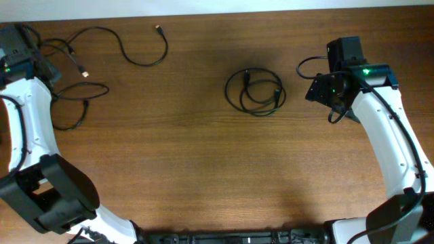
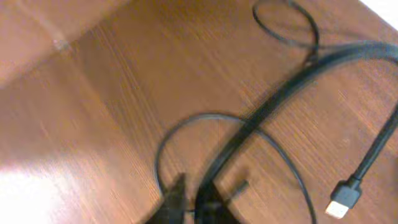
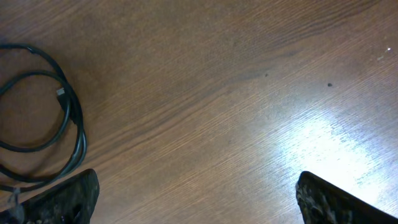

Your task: Untangle cables

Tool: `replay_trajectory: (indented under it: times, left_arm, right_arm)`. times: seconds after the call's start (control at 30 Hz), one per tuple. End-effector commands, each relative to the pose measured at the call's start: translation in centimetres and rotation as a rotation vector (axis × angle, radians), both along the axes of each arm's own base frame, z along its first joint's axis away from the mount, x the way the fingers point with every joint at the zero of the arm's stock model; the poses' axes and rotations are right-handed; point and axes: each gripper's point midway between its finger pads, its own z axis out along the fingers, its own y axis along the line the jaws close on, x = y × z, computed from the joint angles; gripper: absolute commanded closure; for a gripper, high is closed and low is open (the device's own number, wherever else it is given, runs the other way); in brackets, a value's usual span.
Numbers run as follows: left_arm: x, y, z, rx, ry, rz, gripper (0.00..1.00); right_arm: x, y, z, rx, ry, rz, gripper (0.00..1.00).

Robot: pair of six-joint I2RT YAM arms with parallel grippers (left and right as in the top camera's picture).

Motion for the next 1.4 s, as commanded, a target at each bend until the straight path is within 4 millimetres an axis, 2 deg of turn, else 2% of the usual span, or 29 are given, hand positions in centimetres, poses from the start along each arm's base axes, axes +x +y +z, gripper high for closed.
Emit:
replay_trajectory:
  times: [0.0, 0.1, 0.17, 0.2, 0.23, 0.33, 0.4, 0.43, 0.47, 0.53, 0.57, 0.6, 0.67, 0.7, 0.73, 0.77, 0.8, 0.83, 0.9, 0.93, 1.0, 1.03, 1.07, 1.1, 1.13, 1.17, 1.23, 1.3, 1.37]
  left_arm:
    - [-1.1, -2.8, -3.9, -0.181, 0.022, -0.011, 1.0]
    - [-4.7, -1.1, -8.1, -0.252, 0.052, 0.153, 0.96]
    - [-6.4, -0.3, -10.4, -0.264, 0.07, 0.191, 0.83]
    - [-6.3, -0.1, -11.0, -0.258, 0.058, 0.193, 0.82]
    - [-5.8, 0.2, -11.7, -0.241, 0.021, 0.188, 0.76]
    - [-5.0, 0.6, -12.4, -0.21, -0.027, 0.169, 0.77]
    - [-4.1, 1.2, -12.3, -0.158, -0.025, 0.09, 0.77]
    - [-3.4, 1.8, -12.5, -0.122, -0.022, 0.051, 0.7]
    - [-2.8, 2.1, -12.8, -0.088, -0.006, -0.005, 0.67]
    - [-2.4, 2.3, -13.3, -0.049, 0.031, -0.077, 0.5]
    - [-2.4, 3.2, -12.8, 0.001, 0.032, -0.06, 0.42]
    - [-2.6, 4.7, -11.1, 0.078, 0.035, -0.006, 0.27]
    - [-2.0, 5.8, -7.2, 0.148, -0.024, 0.024, 0.09]
    - [-1.6, 5.6, -5.3, 0.152, -0.072, 0.009, 0.07]
    - [-1.2, 4.7, -4.5, 0.12, -0.106, -0.031, 0.07]
    - [-1.5, 3.8, -5.6, 0.07, -0.076, -0.056, 0.08]
    - [-2.1, 3.4, -6.6, 0.044, -0.035, -0.057, 0.14]
    - [-2.6, 3.1, -8.1, 0.012, 0.01, -0.06, 0.24]
    - [-3.6, 2.4, -11.6, -0.052, 0.107, -0.069, 0.27]
    - [-3.5, 2.3, -13.0, -0.064, 0.135, -0.086, 0.38]
    - [-3.0, 2.4, -13.5, -0.065, 0.119, -0.092, 0.37]
    - [-2.6, 2.5, -13.3, -0.06, 0.104, -0.095, 0.46]
    - [-1.7, 3.0, -12.6, -0.014, 0.083, -0.133, 0.69]
    - [-1.0, 3.4, -12.1, 0.035, 0.084, -0.185, 0.7]
    - [-0.5, 3.8, -11.6, 0.069, 0.078, -0.207, 0.46]
    - [0.0, 4.2, -10.8, 0.088, 0.064, -0.211, 0.39]
    - [0.6, 4.5, -8.7, 0.099, 0.048, -0.212, 0.02]
    - [-0.4, 3.7, -6.8, 0.062, 0.083, -0.221, 0.01]
    - [-0.4, -0.5, -8.9, -0.15, 0.076, -0.461, 0.01]
  right_arm:
    - [0.0, -0.4, 0.1, -0.016, -0.003, -0.009, 0.01]
    - [0.0, -0.4, 0.1, -0.016, -0.003, -0.009, 0.01]
    - [0.0, -0.4, 0.1, -0.016, -0.003, -0.009, 0.01]
    - [0.0, -0.4, 0.1, -0.016, -0.003, -0.008, 0.01]
    - [0.0, -0.4, 0.1, -0.016, -0.003, -0.009, 0.01]
    - [0.0, -0.4, 0.1, -0.016, -0.003, -0.009, 0.01]
    - [0.0, -0.4, 0.1, -0.016, -0.003, -0.008, 0.01]
    - [0.0, -0.4, 0.1, -0.016, -0.003, -0.009, 0.01]
    - [0.0, -0.4, 0.1, -0.016, -0.003, -0.009, 0.01]
    - [0.0, -0.4, 0.1, -0.016, -0.003, -0.009, 0.01]
    - [0.0, -0.4, 0.1, -0.016, -0.003, -0.008, 0.01]
    - [0.0, -0.4, 0.1, -0.016, -0.003, -0.009, 0.01]
    - [0.0, -0.4, 0.1, -0.016, -0.003, -0.009, 0.01]
    - [0.0, -0.4, 0.1, -0.016, -0.003, -0.009, 0.01]
    - [0.0, -0.4, 0.1, -0.016, -0.003, -0.009, 0.01]
    - [0.0, -0.4, 0.1, -0.016, -0.003, -0.009, 0.01]
    - [0.0, -0.4, 0.1, -0.016, -0.003, -0.008, 0.01]
    - [0.0, -0.4, 0.1, -0.016, -0.003, -0.009, 0.01]
    - [0.0, -0.4, 0.1, -0.016, -0.003, -0.009, 0.01]
    - [0.0, -0.4, 0.1, -0.016, -0.003, -0.009, 0.01]
    - [0.0, -0.4, 0.1, -0.016, -0.003, -0.009, 0.01]
    - [0.0, -0.4, 0.1, -0.016, -0.003, -0.009, 0.01]
    - [0.0, -0.4, 0.1, -0.016, -0.003, -0.009, 0.01]
    - [0.0, -0.4, 0.1, -0.016, -0.003, -0.008, 0.01]
    - [0.0, -0.4, 0.1, -0.016, -0.003, -0.009, 0.01]
    - [0.0, -0.4, 0.1, -0.016, -0.003, -0.009, 0.01]
    - [0.0, -0.4, 0.1, -0.016, -0.003, -0.009, 0.01]
    - [0.0, -0.4, 0.1, -0.016, -0.003, -0.009, 0.01]
    - [0.0, -0.4, 0.1, -0.016, -0.003, -0.009, 0.01]
